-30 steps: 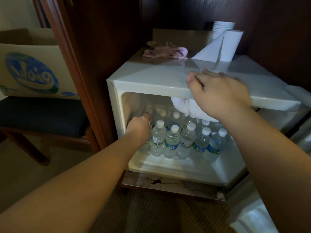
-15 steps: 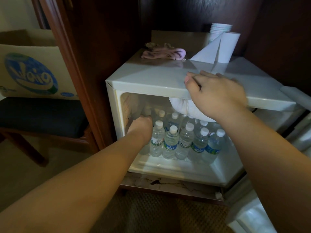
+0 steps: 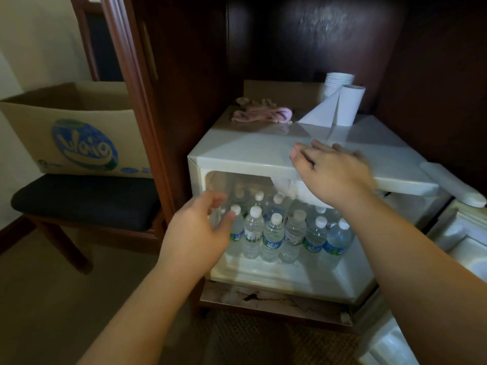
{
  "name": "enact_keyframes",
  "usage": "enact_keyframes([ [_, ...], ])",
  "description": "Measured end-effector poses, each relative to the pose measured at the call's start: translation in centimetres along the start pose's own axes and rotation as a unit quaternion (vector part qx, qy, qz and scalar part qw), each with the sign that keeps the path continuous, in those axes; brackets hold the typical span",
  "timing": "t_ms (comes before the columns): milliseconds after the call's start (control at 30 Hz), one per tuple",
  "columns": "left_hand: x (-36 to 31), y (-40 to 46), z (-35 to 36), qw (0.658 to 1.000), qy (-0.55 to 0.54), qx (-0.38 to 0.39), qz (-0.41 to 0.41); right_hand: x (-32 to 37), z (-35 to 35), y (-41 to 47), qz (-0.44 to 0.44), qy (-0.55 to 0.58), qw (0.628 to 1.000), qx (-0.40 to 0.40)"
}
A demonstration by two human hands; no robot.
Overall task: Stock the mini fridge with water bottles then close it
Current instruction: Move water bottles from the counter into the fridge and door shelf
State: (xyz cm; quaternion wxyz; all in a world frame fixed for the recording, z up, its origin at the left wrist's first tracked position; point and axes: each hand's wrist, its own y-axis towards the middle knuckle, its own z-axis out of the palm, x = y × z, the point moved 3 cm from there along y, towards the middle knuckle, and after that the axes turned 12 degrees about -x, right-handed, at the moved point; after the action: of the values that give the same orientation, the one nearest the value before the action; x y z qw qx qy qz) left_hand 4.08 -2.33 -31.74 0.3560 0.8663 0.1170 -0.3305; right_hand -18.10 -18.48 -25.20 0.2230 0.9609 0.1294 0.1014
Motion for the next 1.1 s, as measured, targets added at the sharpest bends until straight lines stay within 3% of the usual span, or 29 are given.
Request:
enact_keyframes([
  [233,-8.9,5.2,-8.0,0.995,-0.092,-0.019,-0.025,-0.2,-0.8,0.3,-0.005,-0.002,0.992,0.126],
  [300,-12.3,7.2,-10.4,0.996,-0.090,-0.010,-0.009,0.0,-2.1,-0.1,0.005,0.016,0.983,0.185],
  [367,-15.7,9.3,-12.8,0.996,-0.085,0.001,0.020,0.6,-4.8,-0.9,0.014,0.061,0.980,0.191],
  [467,-20.1,11.9,-16.1,0.997,-0.072,0.013,0.027,1.7,-12.7,-2.1,0.059,0.196,0.978,0.040],
  [567,-24.5,13.9,-19.3,0.998,-0.055,0.031,0.006,3.0,-22.9,-2.3,0.036,0.250,0.960,-0.118],
  [733,-33.1,19.5,-23.9,0.998,-0.045,0.051,0.008,3.4,-38.4,3.2,0.000,0.300,0.934,-0.193],
  [867,-38.7,25.4,-25.7,0.996,-0.052,0.064,0.035,2.5,-46.5,9.4,0.004,0.272,0.924,-0.267],
  [967,-41.5,29.1,-25.6,0.994,-0.055,0.074,0.058,0.8,-48.2,13.6,0.054,0.216,0.949,-0.223],
  [1100,-44.3,33.8,-22.9,0.988,-0.064,0.095,0.107,-0.5,-46.4,17.3,-0.012,0.069,0.997,-0.014],
])
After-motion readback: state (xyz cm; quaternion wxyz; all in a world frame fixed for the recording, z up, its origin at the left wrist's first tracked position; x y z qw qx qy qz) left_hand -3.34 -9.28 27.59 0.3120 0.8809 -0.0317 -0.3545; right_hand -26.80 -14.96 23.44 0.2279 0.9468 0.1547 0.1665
